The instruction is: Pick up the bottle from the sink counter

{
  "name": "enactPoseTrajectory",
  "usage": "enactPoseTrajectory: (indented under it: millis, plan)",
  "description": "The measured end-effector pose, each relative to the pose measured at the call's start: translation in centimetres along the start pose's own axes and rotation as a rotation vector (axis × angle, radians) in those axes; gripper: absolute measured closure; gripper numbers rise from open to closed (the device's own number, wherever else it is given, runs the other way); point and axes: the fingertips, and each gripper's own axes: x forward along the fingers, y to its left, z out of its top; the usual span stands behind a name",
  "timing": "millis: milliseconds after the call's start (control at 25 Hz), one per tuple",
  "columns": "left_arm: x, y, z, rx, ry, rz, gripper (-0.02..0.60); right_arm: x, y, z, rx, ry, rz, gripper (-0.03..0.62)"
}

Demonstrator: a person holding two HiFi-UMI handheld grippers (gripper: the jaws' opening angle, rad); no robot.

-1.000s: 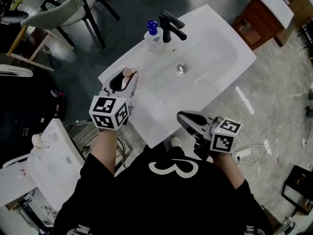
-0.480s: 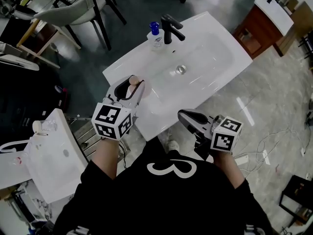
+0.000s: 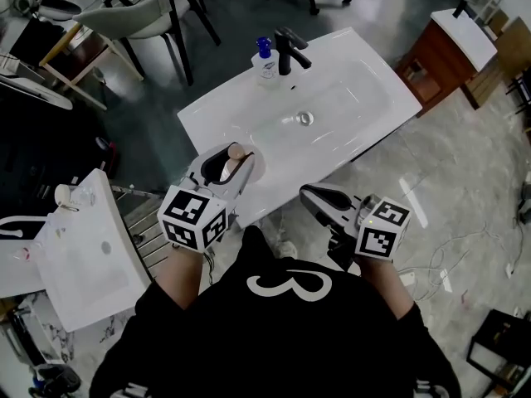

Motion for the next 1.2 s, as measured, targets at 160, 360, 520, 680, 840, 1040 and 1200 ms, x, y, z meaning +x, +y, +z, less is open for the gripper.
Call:
enactPoseTrajectory:
  millis: [160,360,520,680,840,1040,1200]
  plan:
    - [-1.1,-2.2,0.1,-0.006,-0.005,-0.023,0.432,-0.8,1.1,0.9,-0.008,-0.024,0.031,0.580]
    - [-2.8,-5.3,0.7,-0.019,-0.010,-0.063,0.431,-1.9,2.7,2.0,-0.056,-0.045,0.058,0.580]
    - [-4.0,-6.9,1.5,0.000,-0.020,-0.078,0.432,-2.6,3.4,3.1,-0.091,-0.054,0.072,0.580]
    - [-5.3,-7.8,2.3,0.015,-0.026,-0.075,0.431,-3.1,4.5,4.4,-0.134,-0.072,0.083,0.580]
    - [-6.4,-8.6,2.7,0.019,-0.024,-0.095,0.432,-3.2,5.0,5.2,-0.167,-0.090,0.062,0.580]
    - [-7.4,-9.6,3.0,0.015,-0.041,-0.109,0.431,-3.4,6.5,5.2,-0.169,-0.092,0.105,0.580]
    - [-7.5,-10.6,3.4,0.012,-0.053,-0.130,0.432,-3.8,7.5,5.1,-0.209,-0.074,0.121,0.580]
